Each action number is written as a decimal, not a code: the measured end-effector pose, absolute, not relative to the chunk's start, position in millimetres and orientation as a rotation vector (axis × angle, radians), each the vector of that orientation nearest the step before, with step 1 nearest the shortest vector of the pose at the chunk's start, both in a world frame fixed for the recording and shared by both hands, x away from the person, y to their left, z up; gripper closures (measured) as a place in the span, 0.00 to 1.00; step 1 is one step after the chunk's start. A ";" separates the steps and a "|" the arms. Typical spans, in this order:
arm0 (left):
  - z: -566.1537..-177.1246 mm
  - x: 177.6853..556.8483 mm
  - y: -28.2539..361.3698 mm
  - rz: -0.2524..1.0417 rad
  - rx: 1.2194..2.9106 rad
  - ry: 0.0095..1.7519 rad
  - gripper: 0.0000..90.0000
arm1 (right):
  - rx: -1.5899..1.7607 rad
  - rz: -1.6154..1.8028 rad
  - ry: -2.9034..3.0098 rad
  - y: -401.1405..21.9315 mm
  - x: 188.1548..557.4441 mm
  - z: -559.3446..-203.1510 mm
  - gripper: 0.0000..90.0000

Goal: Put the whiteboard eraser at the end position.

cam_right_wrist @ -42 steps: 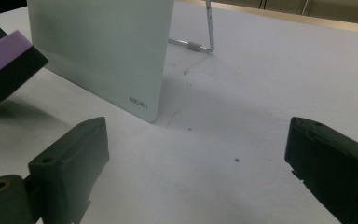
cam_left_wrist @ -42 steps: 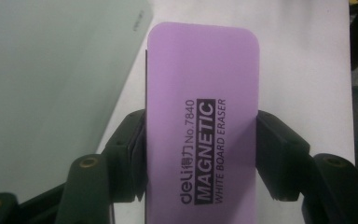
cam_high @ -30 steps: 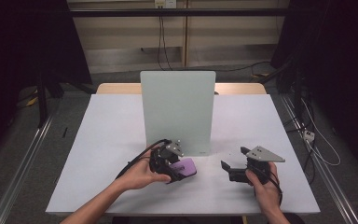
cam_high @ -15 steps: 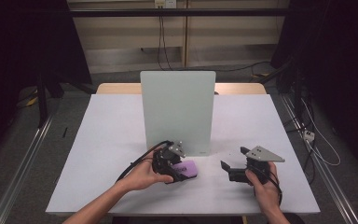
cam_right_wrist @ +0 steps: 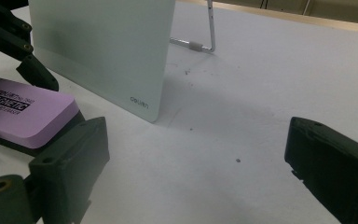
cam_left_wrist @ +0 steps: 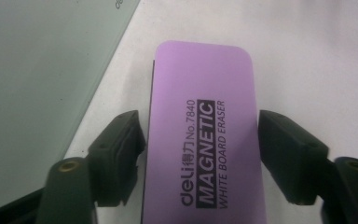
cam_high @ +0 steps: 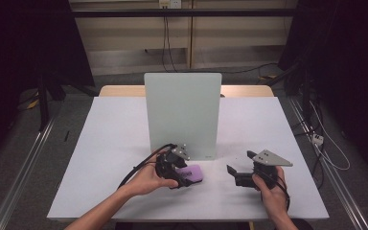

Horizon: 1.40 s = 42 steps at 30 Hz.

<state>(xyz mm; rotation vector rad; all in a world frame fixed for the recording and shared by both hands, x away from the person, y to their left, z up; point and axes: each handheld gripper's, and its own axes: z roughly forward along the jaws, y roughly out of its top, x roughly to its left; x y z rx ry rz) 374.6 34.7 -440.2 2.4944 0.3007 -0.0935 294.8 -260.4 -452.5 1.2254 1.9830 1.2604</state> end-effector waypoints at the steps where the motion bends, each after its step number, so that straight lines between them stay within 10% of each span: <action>1: -439.9 374.3 34.7 -0.090 2.486 0.300 0.28 | 1.225 1.261 1.983 -260.3 294.6 -452.5 0.08; 14: -426.7 375.8 45.9 -0.007 2.414 0.335 0.07 | 1.226 1.261 1.983 -260.2 294.5 -452.5 0.08; 42: -400.3 379.3 90.4 0.179 2.235 0.525 0.08 | 1.233 1.258 1.989 -257.9 294.9 -453.1 0.08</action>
